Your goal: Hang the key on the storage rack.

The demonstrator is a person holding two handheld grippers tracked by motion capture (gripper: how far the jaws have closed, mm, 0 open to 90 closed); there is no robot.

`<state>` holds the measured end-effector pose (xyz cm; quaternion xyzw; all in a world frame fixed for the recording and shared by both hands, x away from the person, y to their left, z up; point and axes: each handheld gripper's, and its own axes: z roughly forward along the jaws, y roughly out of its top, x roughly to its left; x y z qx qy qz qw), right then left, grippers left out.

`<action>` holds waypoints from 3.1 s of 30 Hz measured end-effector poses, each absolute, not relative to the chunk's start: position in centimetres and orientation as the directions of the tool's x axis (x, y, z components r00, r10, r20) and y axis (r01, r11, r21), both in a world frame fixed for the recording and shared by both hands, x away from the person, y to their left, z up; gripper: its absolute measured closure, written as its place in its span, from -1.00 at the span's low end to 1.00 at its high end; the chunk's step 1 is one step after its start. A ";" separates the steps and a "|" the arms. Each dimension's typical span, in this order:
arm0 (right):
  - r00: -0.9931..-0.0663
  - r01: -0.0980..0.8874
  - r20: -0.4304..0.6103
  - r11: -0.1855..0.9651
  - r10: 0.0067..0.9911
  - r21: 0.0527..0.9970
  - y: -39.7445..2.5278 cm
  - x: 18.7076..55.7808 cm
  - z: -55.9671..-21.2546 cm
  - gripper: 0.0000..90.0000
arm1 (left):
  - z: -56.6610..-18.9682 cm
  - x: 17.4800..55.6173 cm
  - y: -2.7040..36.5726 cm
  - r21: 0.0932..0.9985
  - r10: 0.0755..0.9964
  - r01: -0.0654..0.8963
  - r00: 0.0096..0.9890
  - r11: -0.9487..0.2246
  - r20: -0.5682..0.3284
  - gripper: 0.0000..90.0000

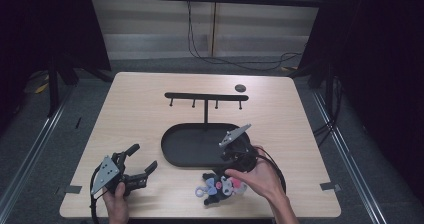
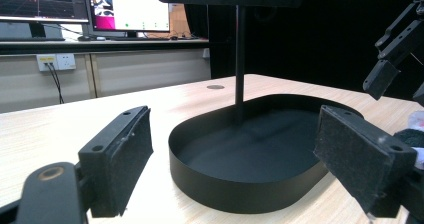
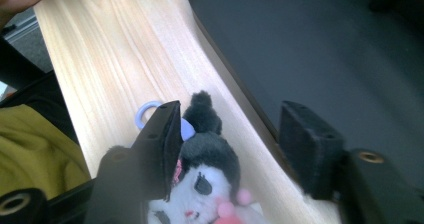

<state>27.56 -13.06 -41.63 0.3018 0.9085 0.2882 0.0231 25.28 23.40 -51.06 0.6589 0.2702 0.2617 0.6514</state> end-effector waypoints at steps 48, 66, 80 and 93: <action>-0.937 0.304 0.227 0.939 0.264 0.164 -4.3 29.0 -45.0 0.54 | -51.1 25.3 23.4 1.000 0.695 0.018 0.719 -0.006 -0.009 -0.66; -0.954 0.236 0.210 0.969 0.215 0.080 -3.7 28.6 -46.5 0.58 | -51.1 25.3 23.4 1.000 0.694 0.018 0.720 -0.007 -0.008 -0.66; -0.967 0.211 0.159 0.976 0.199 0.057 -3.8 28.3 -46.6 0.85 | -51.1 25.3 23.4 1.000 0.695 0.016 0.719 -0.008 -0.006 -0.66; -0.966 0.194 0.185 0.980 0.181 0.055 -3.7 28.3 -46.4 0.95 | -51.1 25.3 23.4 1.000 0.694 0.017 0.720 -0.007 -0.007 -0.66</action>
